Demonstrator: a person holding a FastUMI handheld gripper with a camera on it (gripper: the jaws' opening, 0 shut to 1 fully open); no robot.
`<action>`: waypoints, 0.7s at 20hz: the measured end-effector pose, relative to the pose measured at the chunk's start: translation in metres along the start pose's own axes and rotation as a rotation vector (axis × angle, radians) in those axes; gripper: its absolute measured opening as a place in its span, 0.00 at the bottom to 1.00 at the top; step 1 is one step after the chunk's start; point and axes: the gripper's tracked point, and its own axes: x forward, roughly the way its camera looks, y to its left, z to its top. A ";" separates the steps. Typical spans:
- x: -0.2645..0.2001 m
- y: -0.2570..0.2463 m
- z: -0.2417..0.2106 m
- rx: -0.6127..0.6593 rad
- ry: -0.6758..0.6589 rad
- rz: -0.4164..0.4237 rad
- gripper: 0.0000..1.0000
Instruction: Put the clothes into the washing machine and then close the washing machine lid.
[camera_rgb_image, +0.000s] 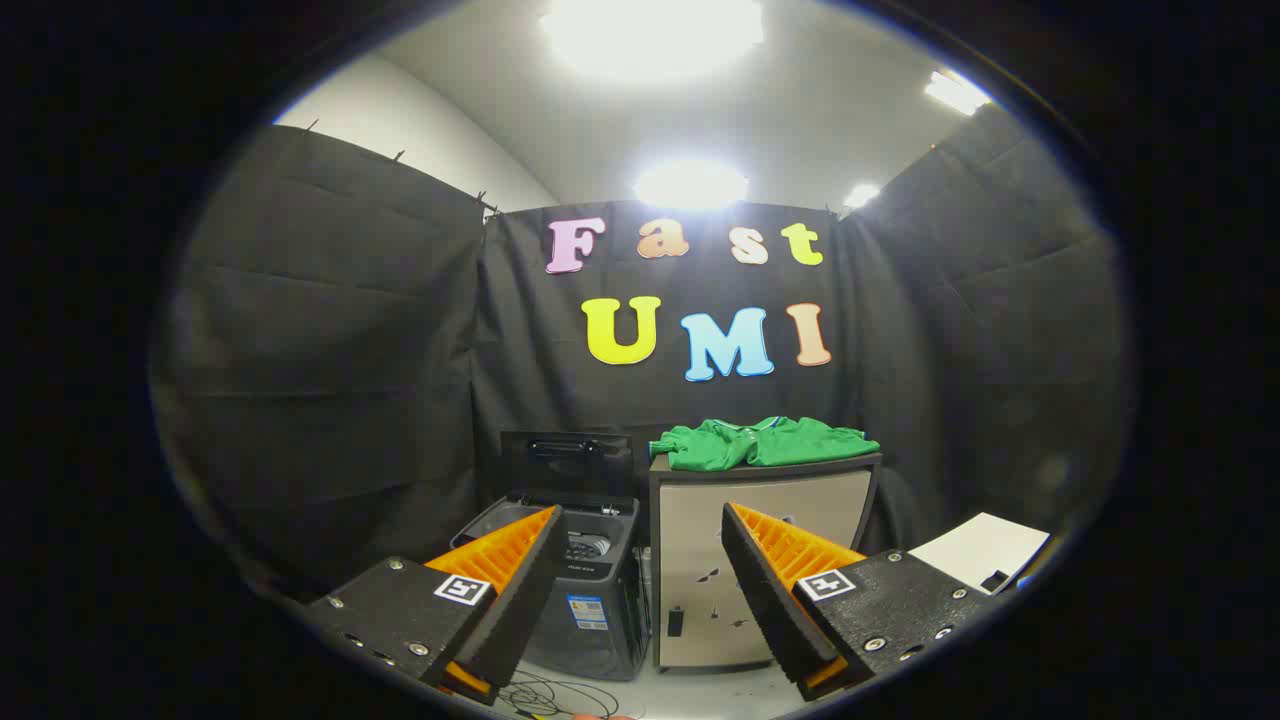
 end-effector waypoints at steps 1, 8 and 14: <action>0.001 0.003 0.000 -0.002 -0.004 0.008 0.96; 0.000 0.005 -0.006 -0.018 -0.001 0.019 0.96; -0.001 0.009 -0.008 -0.020 0.000 0.035 0.96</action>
